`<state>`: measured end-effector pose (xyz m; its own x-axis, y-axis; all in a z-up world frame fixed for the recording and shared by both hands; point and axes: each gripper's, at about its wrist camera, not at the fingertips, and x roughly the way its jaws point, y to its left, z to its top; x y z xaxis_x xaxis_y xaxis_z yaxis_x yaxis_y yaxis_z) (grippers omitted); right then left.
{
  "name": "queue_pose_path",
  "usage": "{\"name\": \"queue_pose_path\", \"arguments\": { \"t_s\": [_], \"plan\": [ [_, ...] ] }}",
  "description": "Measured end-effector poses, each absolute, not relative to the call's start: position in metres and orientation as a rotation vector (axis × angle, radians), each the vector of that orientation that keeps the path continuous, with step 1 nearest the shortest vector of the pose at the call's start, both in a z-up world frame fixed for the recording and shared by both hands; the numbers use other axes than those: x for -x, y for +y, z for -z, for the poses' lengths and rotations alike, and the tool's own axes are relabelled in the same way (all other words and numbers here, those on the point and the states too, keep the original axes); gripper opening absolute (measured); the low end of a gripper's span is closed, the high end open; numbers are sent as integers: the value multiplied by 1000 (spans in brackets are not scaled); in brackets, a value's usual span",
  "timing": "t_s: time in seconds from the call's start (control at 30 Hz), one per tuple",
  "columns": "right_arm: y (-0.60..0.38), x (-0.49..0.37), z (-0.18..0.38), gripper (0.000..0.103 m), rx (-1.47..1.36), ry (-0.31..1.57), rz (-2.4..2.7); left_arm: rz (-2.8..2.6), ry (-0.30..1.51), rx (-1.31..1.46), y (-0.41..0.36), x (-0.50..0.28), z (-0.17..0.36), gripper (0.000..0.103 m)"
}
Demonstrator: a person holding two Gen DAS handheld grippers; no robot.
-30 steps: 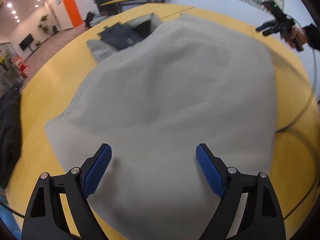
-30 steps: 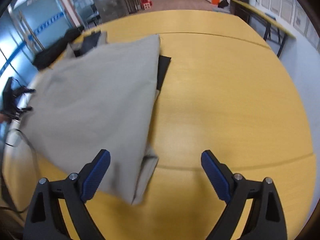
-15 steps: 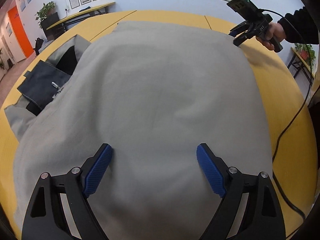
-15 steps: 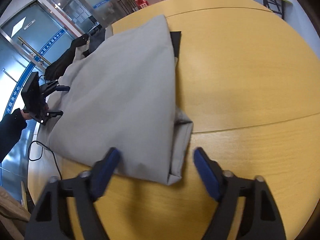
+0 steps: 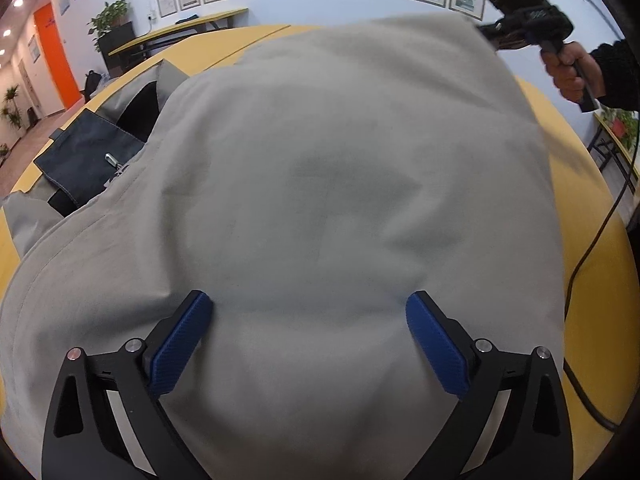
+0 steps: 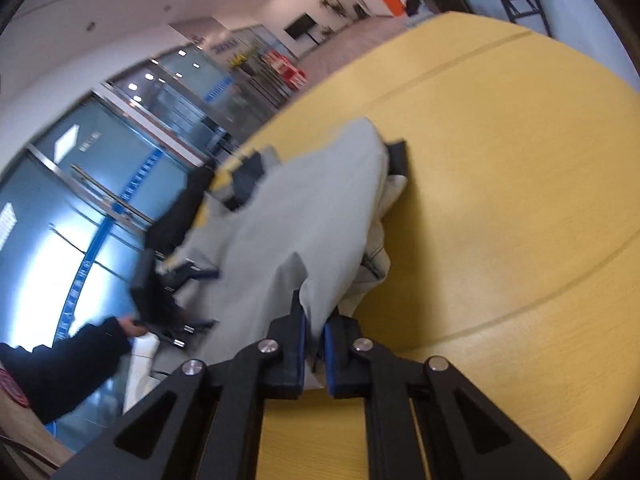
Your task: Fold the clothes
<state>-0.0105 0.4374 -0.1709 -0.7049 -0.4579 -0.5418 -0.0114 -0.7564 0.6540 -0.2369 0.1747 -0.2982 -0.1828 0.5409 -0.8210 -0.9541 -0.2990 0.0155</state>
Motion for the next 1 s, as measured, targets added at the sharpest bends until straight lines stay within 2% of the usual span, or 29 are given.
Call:
{"name": "queue_pose_path", "arguments": {
  "t_s": [0.17, 0.33, 0.4, 0.47, 0.53, 0.6, 0.8, 1.0],
  "plan": [
    [429, 21, 120, 7, -865, -918, 2447, -1749, 643, 893, 224, 224, 297, 101],
    [412, 28, 104, 8, -853, -870, 2358, -1770, 553, 929, 303, 207, 295, 101],
    [406, 28, 106, 8, -874, -865, 2325, -1769, 516, 923, 323, 201, 291, 92],
    [404, 28, 112, 8, -918, -839, 2319, -1767, 480, 912, 320, 202, 283, 87],
    [411, 27, 119, 8, -946, -858, 2326, -1773, 450, 909, 296, 208, 272, 88],
    [424, 23, 125, 7, -948, -896, 2336, -1785, 468, 906, 266, 214, 263, 93],
    [444, 15, 139, 8, -1015, -917, 2427, -1801, 530, 985, 221, 219, 297, 97],
    [450, 3, 141, 24, -1170, -752, 2601, -1837, 531, 939, 224, 209, 305, 99]
  ]
}}
